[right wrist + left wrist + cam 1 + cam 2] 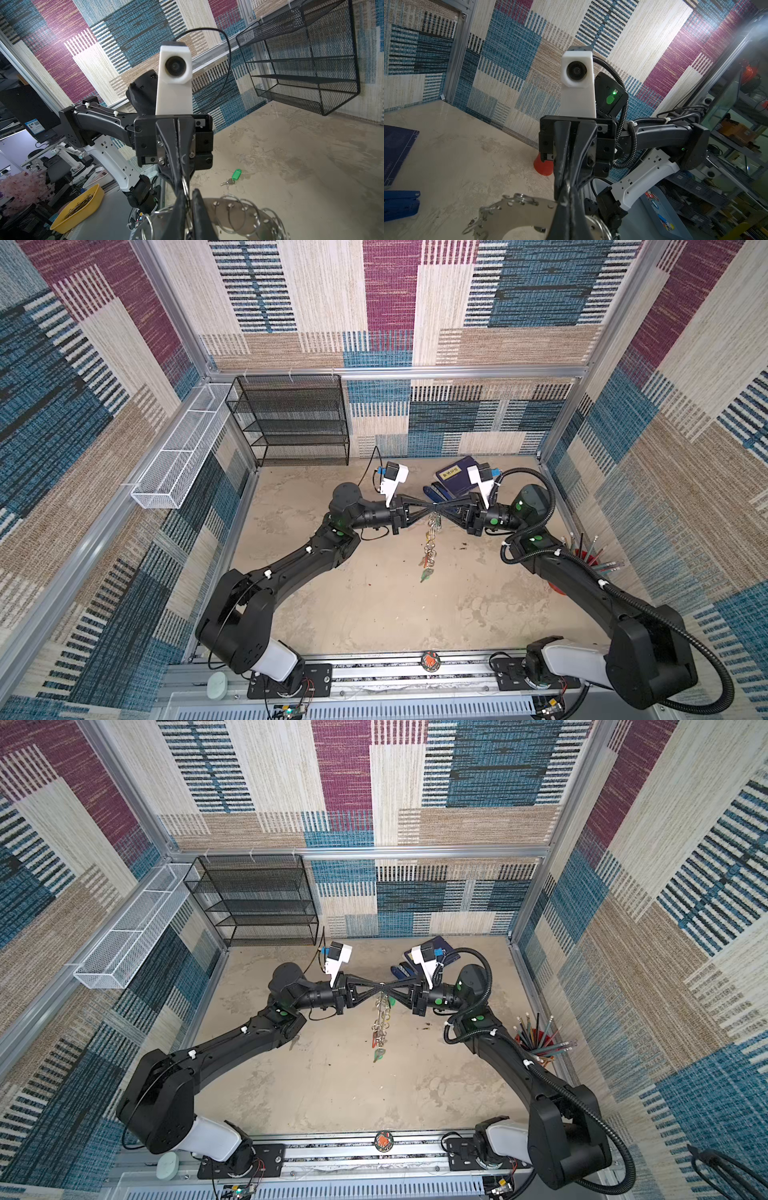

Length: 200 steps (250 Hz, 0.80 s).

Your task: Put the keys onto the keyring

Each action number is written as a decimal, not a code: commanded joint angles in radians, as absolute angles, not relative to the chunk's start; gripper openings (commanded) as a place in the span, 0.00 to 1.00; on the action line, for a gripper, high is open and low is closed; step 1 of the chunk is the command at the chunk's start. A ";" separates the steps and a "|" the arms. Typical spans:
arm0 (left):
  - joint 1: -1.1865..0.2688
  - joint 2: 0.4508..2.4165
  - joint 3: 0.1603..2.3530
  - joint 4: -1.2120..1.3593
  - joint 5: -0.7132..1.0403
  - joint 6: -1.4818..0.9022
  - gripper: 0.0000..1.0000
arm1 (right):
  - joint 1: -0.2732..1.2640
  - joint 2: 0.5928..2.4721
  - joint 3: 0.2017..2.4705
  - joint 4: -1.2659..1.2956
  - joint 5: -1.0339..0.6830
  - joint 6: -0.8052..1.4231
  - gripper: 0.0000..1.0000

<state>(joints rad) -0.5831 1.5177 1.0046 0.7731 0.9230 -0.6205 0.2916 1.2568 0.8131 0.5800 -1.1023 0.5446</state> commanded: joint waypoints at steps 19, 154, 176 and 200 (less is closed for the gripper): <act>-0.586 1.521 1.023 0.802 0.960 -0.627 0.00 | 0.299 1.258 0.820 0.600 -1.100 0.551 0.00; -0.479 1.426 1.213 -0.048 1.057 -0.152 0.49 | 0.309 1.198 0.897 0.222 -0.991 0.264 0.00; -0.477 1.430 1.302 -0.288 1.059 0.016 0.52 | 0.323 1.197 0.930 0.127 -0.973 0.184 0.00; -0.480 1.470 1.424 -0.517 1.042 0.154 0.53 | 0.335 1.200 0.954 0.074 -0.978 0.144 0.00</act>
